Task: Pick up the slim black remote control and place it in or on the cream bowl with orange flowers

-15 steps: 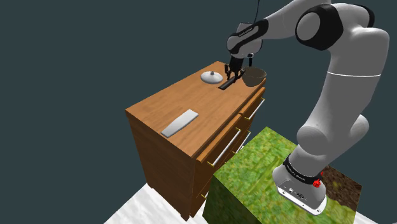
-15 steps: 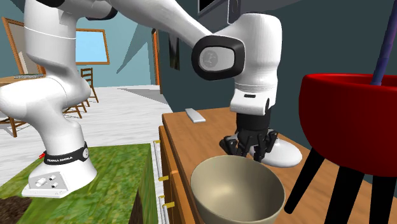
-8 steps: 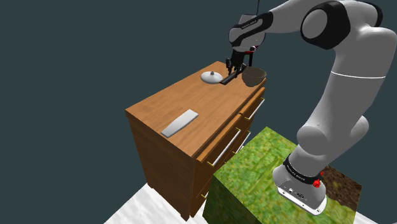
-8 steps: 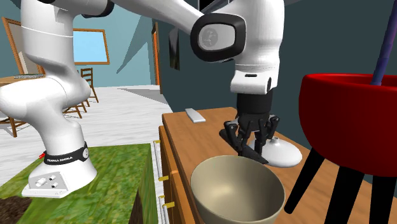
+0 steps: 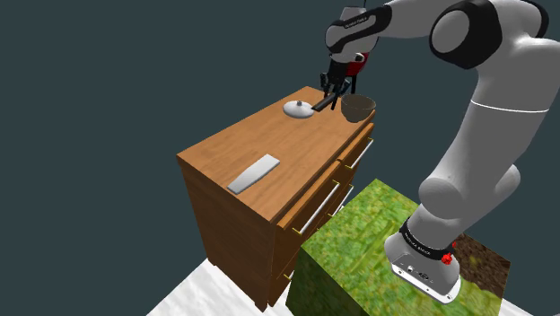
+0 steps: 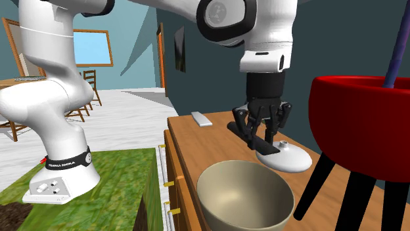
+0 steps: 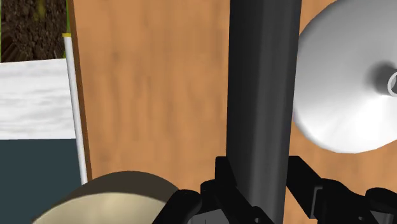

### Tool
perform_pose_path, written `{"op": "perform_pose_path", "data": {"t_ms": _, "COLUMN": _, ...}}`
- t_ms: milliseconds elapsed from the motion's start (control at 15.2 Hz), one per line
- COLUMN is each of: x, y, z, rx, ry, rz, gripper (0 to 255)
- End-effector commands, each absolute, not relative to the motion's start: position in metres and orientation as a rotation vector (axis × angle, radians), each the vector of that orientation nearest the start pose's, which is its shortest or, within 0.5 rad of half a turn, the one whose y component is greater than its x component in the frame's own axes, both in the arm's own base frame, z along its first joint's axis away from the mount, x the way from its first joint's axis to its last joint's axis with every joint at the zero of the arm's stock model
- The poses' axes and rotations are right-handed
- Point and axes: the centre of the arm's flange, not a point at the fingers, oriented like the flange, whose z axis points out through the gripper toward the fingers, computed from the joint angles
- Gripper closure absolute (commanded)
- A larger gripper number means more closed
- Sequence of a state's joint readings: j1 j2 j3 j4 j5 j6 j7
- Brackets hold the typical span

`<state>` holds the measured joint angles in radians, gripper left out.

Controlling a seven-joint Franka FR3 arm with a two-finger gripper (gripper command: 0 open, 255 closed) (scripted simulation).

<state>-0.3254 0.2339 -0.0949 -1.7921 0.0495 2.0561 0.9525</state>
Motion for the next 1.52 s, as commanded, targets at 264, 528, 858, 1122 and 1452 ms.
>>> {"op": "perform_pose_path", "data": {"t_ms": 264, "x": 0.574, "y": -0.25, "z": 0.455, "rx": -2.388, "ry": 1.996, "rz": -0.038, "gripper": 255}}
{"op": "perform_pose_path", "data": {"t_ms": 528, "x": 0.574, "y": -0.25, "z": 0.476, "rx": -2.388, "ry": 1.996, "rz": -0.038, "gripper": 255}}
{"op": "perform_pose_path", "data": {"t_ms": 858, "x": 0.557, "y": -0.286, "z": 0.483, "rx": -2.388, "ry": 1.996, "rz": -0.038, "gripper": 255}}
{"op": "perform_pose_path", "data": {"t_ms": 1122, "x": 0.535, "y": -0.333, "z": 0.48, "rx": -2.388, "ry": 1.996, "rz": -0.038, "gripper": 255}}
{"op": "perform_pose_path", "data": {"t_ms": 1452, "x": 0.507, "y": -0.393, "z": 0.475, "rx": -2.388, "ry": 1.996, "rz": -0.038, "gripper": 255}}
